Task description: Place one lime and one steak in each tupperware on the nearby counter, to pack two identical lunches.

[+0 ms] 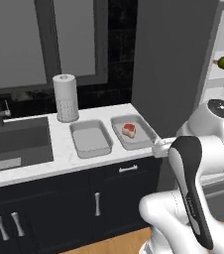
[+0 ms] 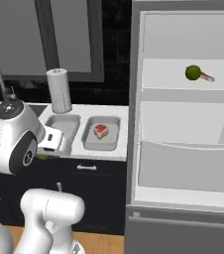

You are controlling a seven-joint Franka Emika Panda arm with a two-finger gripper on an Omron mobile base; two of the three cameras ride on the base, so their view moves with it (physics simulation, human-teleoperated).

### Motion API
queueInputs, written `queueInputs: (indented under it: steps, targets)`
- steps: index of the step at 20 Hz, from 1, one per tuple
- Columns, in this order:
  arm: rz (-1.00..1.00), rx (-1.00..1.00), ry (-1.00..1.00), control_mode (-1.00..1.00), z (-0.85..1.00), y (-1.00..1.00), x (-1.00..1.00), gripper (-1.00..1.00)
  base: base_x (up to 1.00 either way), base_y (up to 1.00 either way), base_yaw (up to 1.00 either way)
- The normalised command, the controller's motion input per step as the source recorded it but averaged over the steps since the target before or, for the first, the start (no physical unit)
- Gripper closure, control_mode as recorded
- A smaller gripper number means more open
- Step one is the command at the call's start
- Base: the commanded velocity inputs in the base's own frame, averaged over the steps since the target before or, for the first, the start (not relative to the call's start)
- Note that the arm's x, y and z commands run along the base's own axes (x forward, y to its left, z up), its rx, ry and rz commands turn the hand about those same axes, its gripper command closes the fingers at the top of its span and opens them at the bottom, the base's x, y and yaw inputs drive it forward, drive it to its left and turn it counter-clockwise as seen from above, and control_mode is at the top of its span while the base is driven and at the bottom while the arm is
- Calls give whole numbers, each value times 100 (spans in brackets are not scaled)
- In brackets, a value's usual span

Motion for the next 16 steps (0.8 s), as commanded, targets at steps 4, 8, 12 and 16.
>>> queueInputs:
  steps: [4,8,12,16]
  targets:
    - [0,0,0,100,0,0,0,100,73,74,-13]
    - [0,0,0,100,0,0,0,100,60,32,-20]
    - [0,0,0,100,0,0,0,100,54,15,-22]
    - [0,0,0,100,0,0,0,100,63,35,-23]
